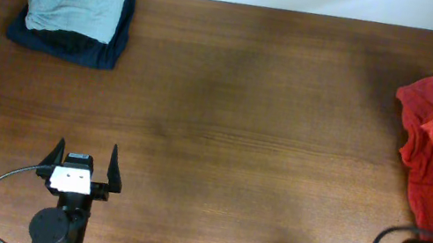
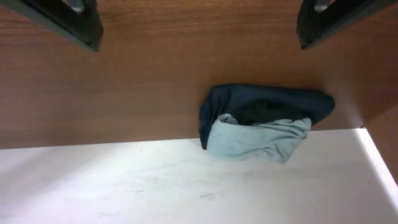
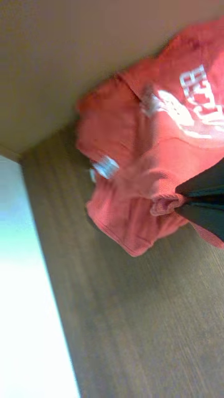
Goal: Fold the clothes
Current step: 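Reach the right gripper to the orange t-shirt and grasp its edge, then drag the orange t-shirt leftward to the table center with the right gripper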
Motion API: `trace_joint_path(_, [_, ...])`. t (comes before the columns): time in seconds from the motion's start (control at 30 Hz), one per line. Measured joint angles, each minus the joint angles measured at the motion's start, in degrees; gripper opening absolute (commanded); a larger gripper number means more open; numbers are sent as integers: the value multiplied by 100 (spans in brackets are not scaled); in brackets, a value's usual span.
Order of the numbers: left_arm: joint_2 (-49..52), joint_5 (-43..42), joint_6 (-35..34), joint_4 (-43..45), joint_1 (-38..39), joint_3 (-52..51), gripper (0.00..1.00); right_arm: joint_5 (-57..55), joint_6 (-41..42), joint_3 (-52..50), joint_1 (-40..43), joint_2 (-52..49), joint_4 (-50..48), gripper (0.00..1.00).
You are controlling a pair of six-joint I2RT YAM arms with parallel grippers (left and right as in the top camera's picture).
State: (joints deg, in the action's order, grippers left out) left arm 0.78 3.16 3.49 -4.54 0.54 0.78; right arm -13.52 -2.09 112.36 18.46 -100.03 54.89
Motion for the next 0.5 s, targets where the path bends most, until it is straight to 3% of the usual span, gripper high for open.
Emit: trace_joint_path(0.5, [0, 2, 0, 2, 0, 2, 99, 203, -203, 48, -59, 1537, 35, 4])
